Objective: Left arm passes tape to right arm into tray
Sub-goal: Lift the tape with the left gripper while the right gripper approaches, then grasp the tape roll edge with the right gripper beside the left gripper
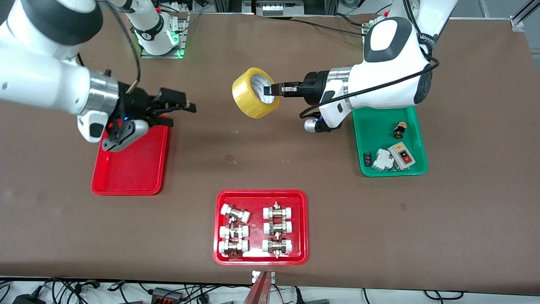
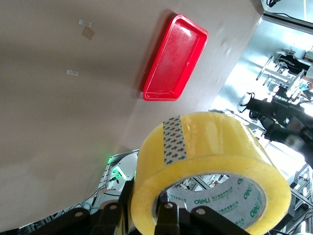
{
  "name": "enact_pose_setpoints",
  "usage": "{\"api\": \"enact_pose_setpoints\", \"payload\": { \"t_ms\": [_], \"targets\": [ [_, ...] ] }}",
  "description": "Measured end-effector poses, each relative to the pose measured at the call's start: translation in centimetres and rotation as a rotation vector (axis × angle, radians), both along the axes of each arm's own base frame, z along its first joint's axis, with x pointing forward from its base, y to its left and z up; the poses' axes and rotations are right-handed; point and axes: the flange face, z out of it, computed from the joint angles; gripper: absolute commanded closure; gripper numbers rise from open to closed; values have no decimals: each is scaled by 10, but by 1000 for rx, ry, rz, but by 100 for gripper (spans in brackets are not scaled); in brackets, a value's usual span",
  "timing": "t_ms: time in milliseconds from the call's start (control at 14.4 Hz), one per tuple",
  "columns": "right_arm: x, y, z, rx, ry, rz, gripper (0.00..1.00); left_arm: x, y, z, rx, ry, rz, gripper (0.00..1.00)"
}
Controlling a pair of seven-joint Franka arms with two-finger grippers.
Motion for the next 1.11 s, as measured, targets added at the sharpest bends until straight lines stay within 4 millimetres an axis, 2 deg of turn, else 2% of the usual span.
{"api": "enact_pose_setpoints", "payload": {
  "t_ms": [208,415,831,1108],
  "targets": [
    [-12,44,22,11,-4,-73,0,0,0,0,0,0,0,85],
    [-19,72,29,28,-9,-148,0,0,0,0,0,0,0,85],
    [-37,108,44,42,16,-191,0,0,0,0,0,1,1,85],
    [-39,115,42,44,13,-188,0,0,0,0,0,1,1,85]
  ]
}}
